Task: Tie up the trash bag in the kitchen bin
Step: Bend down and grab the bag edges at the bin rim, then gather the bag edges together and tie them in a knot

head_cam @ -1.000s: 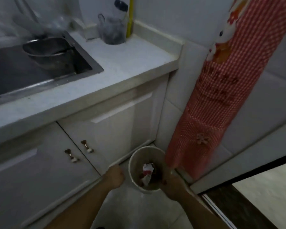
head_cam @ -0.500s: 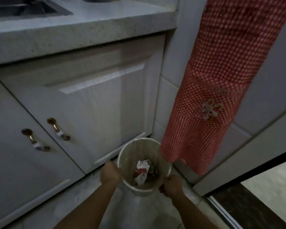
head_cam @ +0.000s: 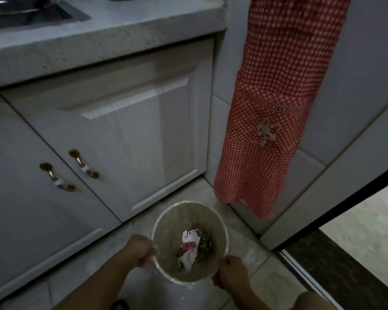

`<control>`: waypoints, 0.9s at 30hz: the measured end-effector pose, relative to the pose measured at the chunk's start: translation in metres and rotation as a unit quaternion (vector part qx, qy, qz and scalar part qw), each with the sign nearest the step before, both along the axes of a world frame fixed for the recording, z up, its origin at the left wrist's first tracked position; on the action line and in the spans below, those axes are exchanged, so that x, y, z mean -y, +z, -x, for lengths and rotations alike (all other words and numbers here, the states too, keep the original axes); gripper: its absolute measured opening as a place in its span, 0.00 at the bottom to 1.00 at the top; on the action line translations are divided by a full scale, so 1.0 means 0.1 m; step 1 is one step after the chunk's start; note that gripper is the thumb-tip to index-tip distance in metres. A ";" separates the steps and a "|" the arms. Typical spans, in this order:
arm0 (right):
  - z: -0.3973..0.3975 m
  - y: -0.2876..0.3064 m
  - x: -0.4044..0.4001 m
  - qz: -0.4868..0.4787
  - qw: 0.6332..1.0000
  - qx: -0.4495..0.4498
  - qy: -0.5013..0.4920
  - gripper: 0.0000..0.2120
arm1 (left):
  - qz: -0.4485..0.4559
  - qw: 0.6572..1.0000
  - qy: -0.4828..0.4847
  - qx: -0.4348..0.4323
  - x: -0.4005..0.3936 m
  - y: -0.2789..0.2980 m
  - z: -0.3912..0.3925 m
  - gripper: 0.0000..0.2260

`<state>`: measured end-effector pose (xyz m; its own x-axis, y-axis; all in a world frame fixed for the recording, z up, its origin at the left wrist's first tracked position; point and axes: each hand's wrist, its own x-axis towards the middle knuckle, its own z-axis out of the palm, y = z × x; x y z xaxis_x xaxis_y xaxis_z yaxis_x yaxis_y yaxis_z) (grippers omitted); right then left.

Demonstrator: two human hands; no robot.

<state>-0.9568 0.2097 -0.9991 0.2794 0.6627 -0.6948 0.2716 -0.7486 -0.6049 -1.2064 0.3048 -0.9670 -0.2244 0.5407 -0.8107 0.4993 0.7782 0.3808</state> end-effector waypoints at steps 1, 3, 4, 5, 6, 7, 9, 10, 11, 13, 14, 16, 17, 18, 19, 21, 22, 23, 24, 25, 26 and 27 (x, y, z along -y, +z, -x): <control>-0.01 0.00 0.06 0.004 1.000 0.002 0.008 0.21 | 0.030 0.999 -0.015 0.009 0.07 0.02 0.03 0.08; -0.06 0.02 0.13 0.033 0.999 -0.030 -0.012 0.22 | 0.066 0.997 -0.045 0.016 0.17 0.02 0.08 0.10; -0.10 0.05 0.13 0.047 0.997 -0.048 -0.036 0.25 | 0.070 0.996 -0.047 0.021 0.20 0.03 0.10 0.10; -0.16 0.06 0.12 0.053 0.995 -0.054 -0.065 0.30 | 0.070 0.996 -0.037 0.027 0.22 0.03 0.13 0.08; -0.23 0.07 0.08 0.048 0.994 -0.037 -0.093 0.34 | 0.067 0.997 -0.021 0.033 0.25 0.04 0.16 0.07; -0.30 0.04 0.02 0.038 0.992 -0.004 -0.119 0.37 | 0.055 0.998 -0.001 0.036 0.27 0.03 0.19 0.09; -0.39 -0.06 -0.12 0.012 0.987 0.024 -0.161 0.36 | 0.005 0.998 0.064 0.027 0.34 -0.03 0.26 0.20; -0.41 -0.10 -0.19 0.006 0.982 -0.014 -0.189 0.33 | -0.024 0.994 0.100 0.024 0.37 -0.09 0.27 0.23; -0.41 -0.12 -0.25 0.018 0.974 -0.074 -0.212 0.30 | -0.044 0.990 0.131 0.023 0.39 -0.14 0.26 0.24; -0.38 -0.15 -0.33 0.072 0.955 -0.175 -0.227 0.31 | -0.038 0.981 0.184 0.043 0.43 -0.25 0.19 0.27; -0.37 -0.19 -0.36 0.094 0.952 -0.198 -0.212 0.33 | -0.025 0.976 0.208 0.057 0.45 -0.30 0.14 0.28; -0.36 -0.25 -0.38 0.106 0.946 -0.233 -0.196 0.30 | -0.003 0.964 0.253 0.082 0.48 -0.40 0.07 0.27; -0.36 -0.26 -0.39 0.103 0.939 -0.256 -0.204 0.27 | -0.001 0.957 0.270 0.107 0.50 -0.47 0.06 0.25; -0.36 -0.26 -0.40 0.095 0.931 -0.275 -0.219 0.23 | -0.002 0.947 0.289 0.139 0.53 -0.54 0.06 0.22; -0.38 -0.27 -0.39 0.083 0.925 -0.286 -0.235 0.19 | -0.003 0.937 0.306 0.170 0.56 -0.59 0.06 0.17; -0.42 -0.26 -0.39 0.062 0.923 -0.294 -0.241 0.11 | -0.001 0.929 0.315 0.192 0.62 -0.63 0.08 0.10; -0.43 -0.24 -0.39 0.057 0.926 -0.292 -0.231 0.08 | 0.003 0.932 0.309 0.191 0.64 -0.64 0.10 0.07; -0.45 -0.22 -0.38 0.054 0.932 -0.285 -0.217 0.07 | 0.006 0.937 0.298 0.183 0.66 -0.64 0.11 0.06; -0.47 -0.20 -0.38 0.053 0.939 -0.273 -0.202 0.08 | 0.005 0.943 0.285 0.170 0.66 -0.62 0.12 0.06; -0.49 -0.18 -0.39 0.051 0.945 -0.261 -0.192 0.08 | 0.001 0.951 0.270 0.151 0.66 -0.59 0.13 0.06; -0.50 -0.16 -0.41 0.048 0.950 -0.249 -0.184 0.08 | -0.003 0.958 0.256 0.130 0.66 -0.55 0.14 0.06; -0.52 -0.14 -0.42 0.043 0.953 -0.243 -0.177 0.06 | -0.007 0.965 0.240 0.107 0.66 -0.50 0.15 0.07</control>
